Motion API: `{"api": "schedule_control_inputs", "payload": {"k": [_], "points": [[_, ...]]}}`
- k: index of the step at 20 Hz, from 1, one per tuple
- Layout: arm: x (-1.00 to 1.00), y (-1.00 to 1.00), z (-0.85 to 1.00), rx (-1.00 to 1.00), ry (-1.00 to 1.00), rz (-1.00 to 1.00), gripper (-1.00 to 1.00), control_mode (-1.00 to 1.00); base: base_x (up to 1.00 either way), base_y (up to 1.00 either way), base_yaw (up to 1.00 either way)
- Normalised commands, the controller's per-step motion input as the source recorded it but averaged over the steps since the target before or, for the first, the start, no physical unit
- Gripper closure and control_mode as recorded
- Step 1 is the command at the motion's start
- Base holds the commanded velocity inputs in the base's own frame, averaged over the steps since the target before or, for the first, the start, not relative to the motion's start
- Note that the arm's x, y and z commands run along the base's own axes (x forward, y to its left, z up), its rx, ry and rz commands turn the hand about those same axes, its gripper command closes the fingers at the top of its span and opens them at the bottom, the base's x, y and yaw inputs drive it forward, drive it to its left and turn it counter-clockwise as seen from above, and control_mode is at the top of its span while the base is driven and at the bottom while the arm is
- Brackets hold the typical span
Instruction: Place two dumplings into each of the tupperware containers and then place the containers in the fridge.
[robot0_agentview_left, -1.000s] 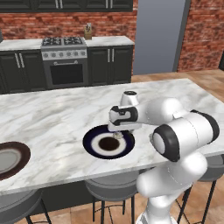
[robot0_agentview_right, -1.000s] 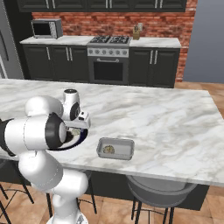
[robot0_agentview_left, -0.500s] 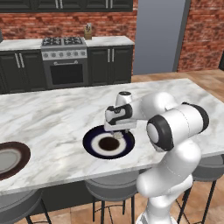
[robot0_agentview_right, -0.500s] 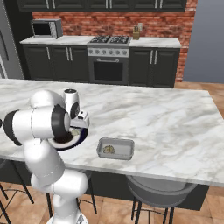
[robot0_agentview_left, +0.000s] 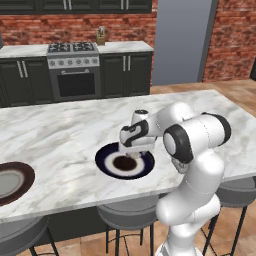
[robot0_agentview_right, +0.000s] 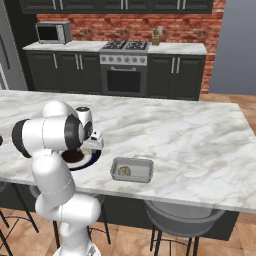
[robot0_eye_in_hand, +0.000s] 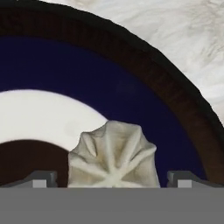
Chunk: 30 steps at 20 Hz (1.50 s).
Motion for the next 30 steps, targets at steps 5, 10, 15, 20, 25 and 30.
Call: {"api": "schedule_control_inputs", "payload": {"k": [5,10,15,20,25,30], "points": [[0.15,0.00,-0.14,0.00,0.00,0.00,-1.00,-1.00,0.00,0.00,0.00],[0.01,0.00,-0.03,0.00,0.00,0.00,1.00,-1.00,0.00,0.00,0.00],[0.00,-0.08,0.13,0.00,0.00,0.00,1.00,-1.00,0.00,0.00,0.00],[-0.10,-0.29,0.55,0.00,-0.01,-0.01,1.00,-1.00,0.00,0.00,0.00],[-0.60,-0.67,0.59,0.00,0.00,0.00,1.00,-1.00,0.00,0.00,0.00],[-0.88,-0.99,0.12,0.00,0.00,-0.01,1.00,-1.00,0.00,0.00,0.00]]}}
